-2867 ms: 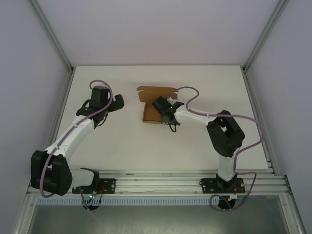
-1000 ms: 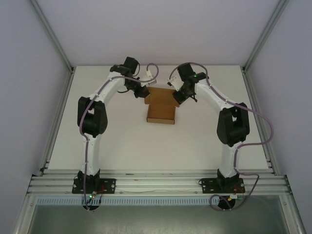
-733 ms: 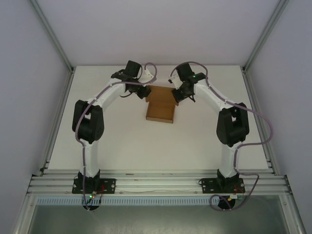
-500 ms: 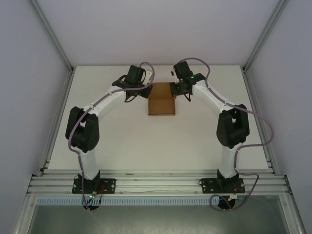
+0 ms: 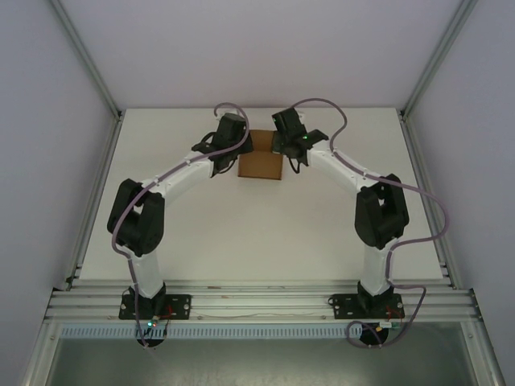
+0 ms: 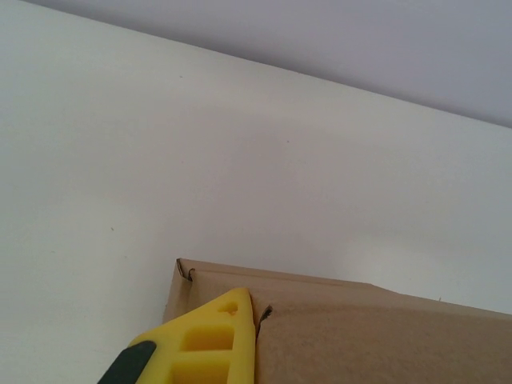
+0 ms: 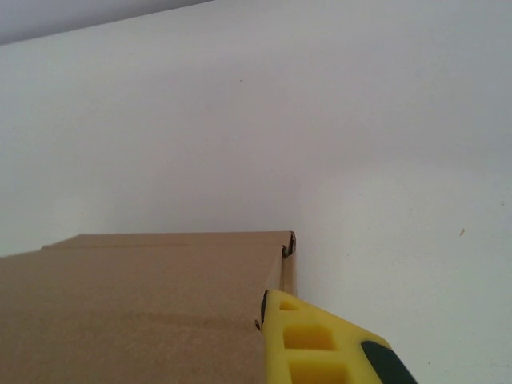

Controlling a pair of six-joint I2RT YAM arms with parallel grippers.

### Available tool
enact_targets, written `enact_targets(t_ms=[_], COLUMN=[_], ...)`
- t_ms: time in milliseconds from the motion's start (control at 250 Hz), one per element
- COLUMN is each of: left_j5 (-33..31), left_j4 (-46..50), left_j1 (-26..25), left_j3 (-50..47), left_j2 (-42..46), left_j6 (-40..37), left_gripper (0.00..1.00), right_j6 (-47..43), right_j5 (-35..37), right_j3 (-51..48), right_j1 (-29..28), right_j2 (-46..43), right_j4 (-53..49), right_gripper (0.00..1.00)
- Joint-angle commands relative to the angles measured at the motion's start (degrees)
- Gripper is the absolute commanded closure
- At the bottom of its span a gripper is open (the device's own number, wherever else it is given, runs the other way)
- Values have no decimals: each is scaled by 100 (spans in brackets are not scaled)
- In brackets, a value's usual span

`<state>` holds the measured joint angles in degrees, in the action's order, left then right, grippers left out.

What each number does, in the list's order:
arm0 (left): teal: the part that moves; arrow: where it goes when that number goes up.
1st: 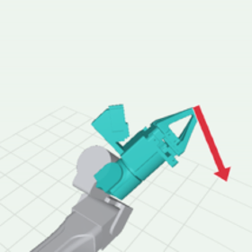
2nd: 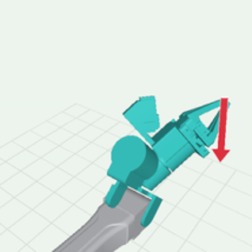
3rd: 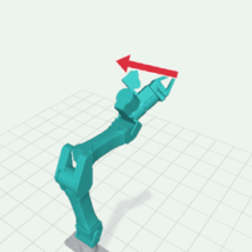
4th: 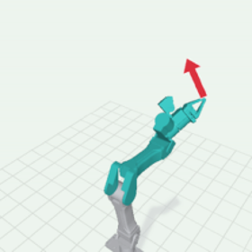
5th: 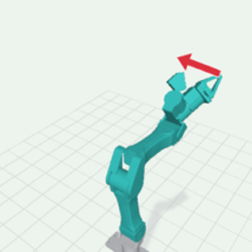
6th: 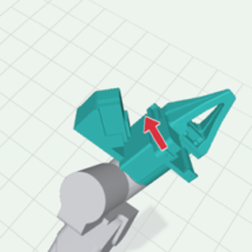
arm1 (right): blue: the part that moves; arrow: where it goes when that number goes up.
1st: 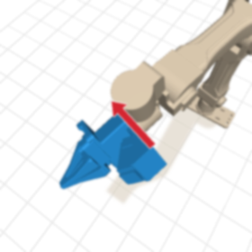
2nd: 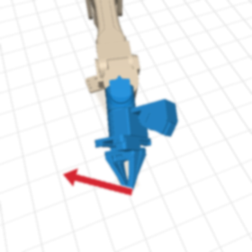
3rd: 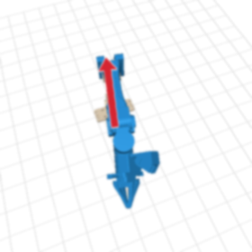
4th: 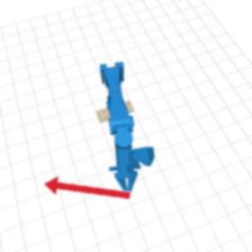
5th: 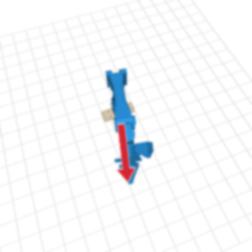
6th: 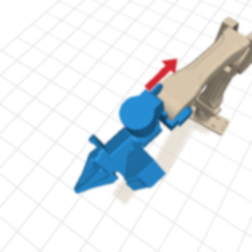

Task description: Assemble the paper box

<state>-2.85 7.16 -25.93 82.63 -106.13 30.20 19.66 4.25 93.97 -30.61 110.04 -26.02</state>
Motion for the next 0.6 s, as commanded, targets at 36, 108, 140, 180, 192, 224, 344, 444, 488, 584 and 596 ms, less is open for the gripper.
enact_targets(t_ms=[36,108,140,180,192,224,344,444,488,584,596], left_j5=[-361,-416,-427,-431,-423,-391,-261,-246,-267,-177,-135], left_j4=[-575,-635,-620,-594,-593,-597,-727,-796,-773,-1065,-1132], left_j1=[45,43,43,43,44,45,27,18,19,-29,-28], left_j3=[-431,-529,-537,-549,-551,-568,-726,-881,-953,-1285,-1335], left_j2=[-41,-57,-74,-97,-111,-145,-223,-247,-234,-160,-161], left_j6=[646,646,636,637,641,634,662,659,620,584,584], left_gripper=[100,100,100,100,100,100,100,100,100,100,100], right_j6=[732,731,741,750,748,735,699,589,521,423,412], right_j5=[232,222,225,220,227,223,377,458,487,680,695], right_j3=[-174,-230,-254,-267,-279,-310,-418,-653,-803,-1204,-1244], right_j1=[20,6,0,-5,2,-10,-38,-69,-70,-90,-93], right_j2=[76,121,144,181,186,206,299,292,253,148,135], right_j4=[560,649,655,657,663,686,725,907,1041,1363,1389], right_gripper=[100,100,100,100,100,100,100,100,100,100,100])
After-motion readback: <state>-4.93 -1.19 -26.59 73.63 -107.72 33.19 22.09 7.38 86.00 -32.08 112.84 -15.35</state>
